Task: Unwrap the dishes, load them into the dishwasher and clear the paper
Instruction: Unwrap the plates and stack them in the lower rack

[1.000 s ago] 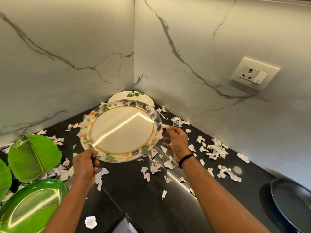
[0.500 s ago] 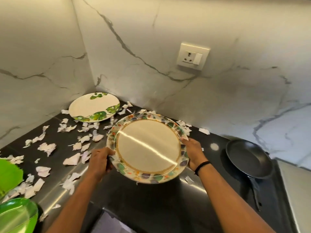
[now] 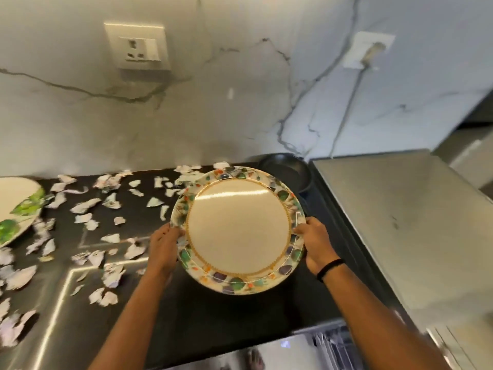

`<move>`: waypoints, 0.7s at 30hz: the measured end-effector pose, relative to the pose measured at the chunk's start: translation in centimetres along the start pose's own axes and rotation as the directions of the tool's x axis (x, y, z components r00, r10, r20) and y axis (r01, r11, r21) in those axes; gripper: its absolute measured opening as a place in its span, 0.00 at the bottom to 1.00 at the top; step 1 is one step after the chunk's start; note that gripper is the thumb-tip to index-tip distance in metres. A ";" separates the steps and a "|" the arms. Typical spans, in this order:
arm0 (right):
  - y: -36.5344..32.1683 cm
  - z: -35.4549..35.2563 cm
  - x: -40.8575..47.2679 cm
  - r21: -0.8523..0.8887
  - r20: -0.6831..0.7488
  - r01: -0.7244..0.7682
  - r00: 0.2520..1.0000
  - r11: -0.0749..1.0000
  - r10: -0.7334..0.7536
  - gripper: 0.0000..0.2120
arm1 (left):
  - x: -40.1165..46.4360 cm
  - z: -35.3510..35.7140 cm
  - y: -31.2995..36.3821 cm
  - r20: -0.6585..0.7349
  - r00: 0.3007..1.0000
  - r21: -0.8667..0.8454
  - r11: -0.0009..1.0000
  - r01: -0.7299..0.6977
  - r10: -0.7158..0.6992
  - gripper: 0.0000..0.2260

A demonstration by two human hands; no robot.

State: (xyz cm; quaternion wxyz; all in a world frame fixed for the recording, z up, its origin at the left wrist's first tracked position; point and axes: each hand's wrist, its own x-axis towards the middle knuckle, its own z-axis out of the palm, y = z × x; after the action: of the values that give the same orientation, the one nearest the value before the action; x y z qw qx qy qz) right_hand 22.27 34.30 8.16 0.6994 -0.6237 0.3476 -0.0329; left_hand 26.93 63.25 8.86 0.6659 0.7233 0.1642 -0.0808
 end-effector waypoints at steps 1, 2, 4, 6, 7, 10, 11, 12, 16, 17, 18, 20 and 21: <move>0.8 -1.5 -0.7 0.014 -0.056 -0.009 0.998 1.000 0.010 0.08 | -0.1 1.5 -0.3 0.043 0.999 -0.006 1.000 0.020 -0.019 0.10; 1.6 -3.0 -1.3 0.021 -0.111 -0.014 0.994 1.000 0.017 0.08 | -0.4 2.8 -0.7 0.083 0.996 -0.007 0.999 0.038 -0.037 0.09; 3.4 -5.9 -2.8 0.057 -0.233 -0.021 0.972 0.998 0.034 0.10 | -1.5 5.4 -1.9 0.167 0.982 0.008 0.996 0.086 -0.086 0.07; 5.1 -8.8 -4.4 0.103 -0.349 -0.022 0.935 0.994 0.057 0.10 | -3.1 7.9 -2.9 0.257 0.958 0.023 0.992 0.126 -0.128 0.07; 5.6 -10.2 -5.4 0.117 -0.397 -0.024 0.915 0.993 0.069 0.11 | -3.9 9.1 -3.3 0.302 0.943 0.037 0.990 0.135 -0.140 0.08; 7.0 -14.7 -8.4 0.166 -0.515 -0.024 0.850 0.986 0.108 0.12 | -6.4 13.1 -4.3 0.419 0.893 0.105 0.986 0.132 -0.164 0.07; 7.5 -16.4 -9.5 0.182 -0.551 -0.014 0.826 0.983 0.114 0.11 | -7.4 14.6 -4.6 0.462 0.870 0.128 0.984 0.124 -0.170 0.07; 8.0 -18.1 -10.4 0.199 -0.584 0.001 0.803 0.980 0.118 0.10 | -8.3 16.1 -4.9 0.500 0.848 0.148 0.982 0.115 -0.174 0.08; 10.2 -24.5 -13.9 0.336 -0.680 0.104 0.714 0.936 0.165 0.10 | -12.6 22.6 -5.2 0.622 0.768 0.206 0.978 0.028 -0.153 0.08; 10.7 -26.2 -14.6 0.368 -0.696 0.132 0.695 0.921 0.178 0.10 | -13.8 24.0 -5.3 0.644 0.751 0.215 0.977 0.001 -0.143 0.08; 11.4 -28.2 -15.4 0.398 -0.705 0.154 0.682 0.904 0.194 0.07 | -15.4 25.7 -5.4 0.667 0.733 0.224 0.974 -0.025 -0.135 0.07; 12.5 -31.6 -16.7 0.439 -0.717 0.179 0.660 0.881 0.224 0.03 | -17.7 28.5 -5.9 0.709 0.692 0.238 0.970 -0.054 -0.136 0.07; 13.2 -33.6 -17.5 0.450 -0.731 0.192 0.641 0.872 0.236 0.03 | -19.1 30.2 -6.3 0.735 0.663 0.250 0.966 -0.071 -0.142 0.08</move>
State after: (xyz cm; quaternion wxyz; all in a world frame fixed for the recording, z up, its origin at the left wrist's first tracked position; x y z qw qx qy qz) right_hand -13.83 17.04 4.82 0.6190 -0.3475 0.5981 -0.3720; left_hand 10.02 31.27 6.31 0.5728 0.7028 -0.1214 -0.4040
